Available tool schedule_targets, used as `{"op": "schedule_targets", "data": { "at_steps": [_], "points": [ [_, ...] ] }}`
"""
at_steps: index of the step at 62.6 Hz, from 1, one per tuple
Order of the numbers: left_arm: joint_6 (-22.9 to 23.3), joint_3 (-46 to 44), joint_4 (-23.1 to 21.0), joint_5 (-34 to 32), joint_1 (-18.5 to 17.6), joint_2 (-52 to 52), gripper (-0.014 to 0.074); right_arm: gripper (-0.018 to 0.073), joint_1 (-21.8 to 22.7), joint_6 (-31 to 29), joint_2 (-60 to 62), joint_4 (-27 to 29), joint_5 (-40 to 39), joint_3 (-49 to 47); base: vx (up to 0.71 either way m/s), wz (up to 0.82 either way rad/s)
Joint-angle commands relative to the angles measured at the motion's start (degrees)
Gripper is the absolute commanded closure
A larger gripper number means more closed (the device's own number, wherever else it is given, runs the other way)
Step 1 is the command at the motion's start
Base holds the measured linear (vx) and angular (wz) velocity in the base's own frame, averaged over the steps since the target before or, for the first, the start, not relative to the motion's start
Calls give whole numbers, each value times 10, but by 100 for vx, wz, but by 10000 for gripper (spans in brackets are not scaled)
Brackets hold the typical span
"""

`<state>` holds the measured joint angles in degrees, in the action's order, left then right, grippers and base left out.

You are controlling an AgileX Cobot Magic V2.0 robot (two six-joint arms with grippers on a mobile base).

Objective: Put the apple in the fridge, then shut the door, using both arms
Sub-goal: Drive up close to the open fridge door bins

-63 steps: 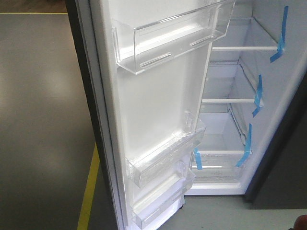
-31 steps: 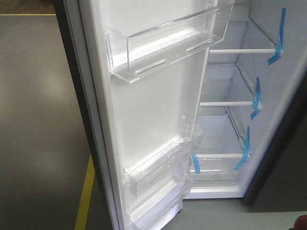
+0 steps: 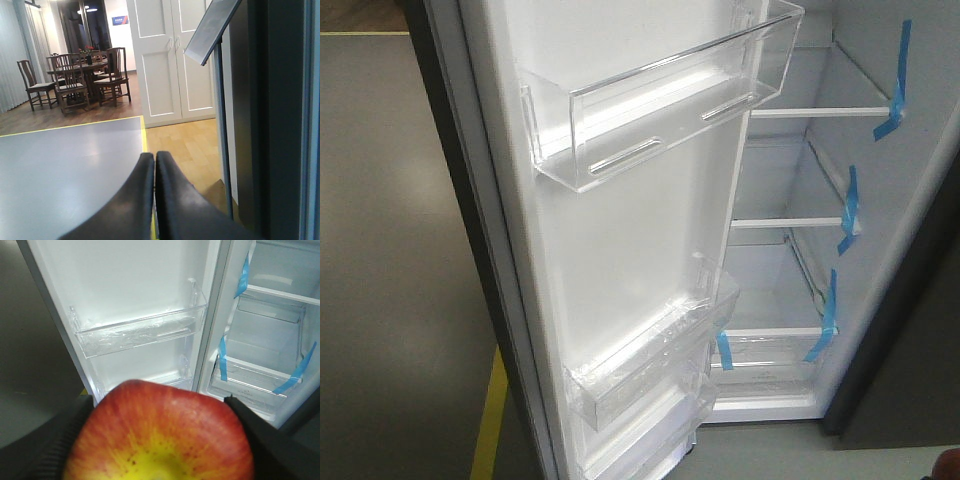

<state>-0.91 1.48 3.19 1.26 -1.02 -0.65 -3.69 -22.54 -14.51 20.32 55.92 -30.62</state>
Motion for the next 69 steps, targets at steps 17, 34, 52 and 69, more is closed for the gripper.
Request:
{"op": "schedule_targets", "data": {
  "at_steps": [17,34,52,69],
  "points": [
    [2,12,-3,-43,-1,-9,603,204,2,-2,-8,15,-39,-15,5,-4],
    [2,12,-3,-43,-1,-9,603,204,2,-2,-8,15,-39,-15,2,-1],
    [2,12,-3,-43,-1,-9,603,204,2,-2,-8,15,-39,-15,0,0],
    [2,12,-3,-43,-1,-9,603,204,2,-2,-8,15,-43,-15,0,0]
  ]
}}
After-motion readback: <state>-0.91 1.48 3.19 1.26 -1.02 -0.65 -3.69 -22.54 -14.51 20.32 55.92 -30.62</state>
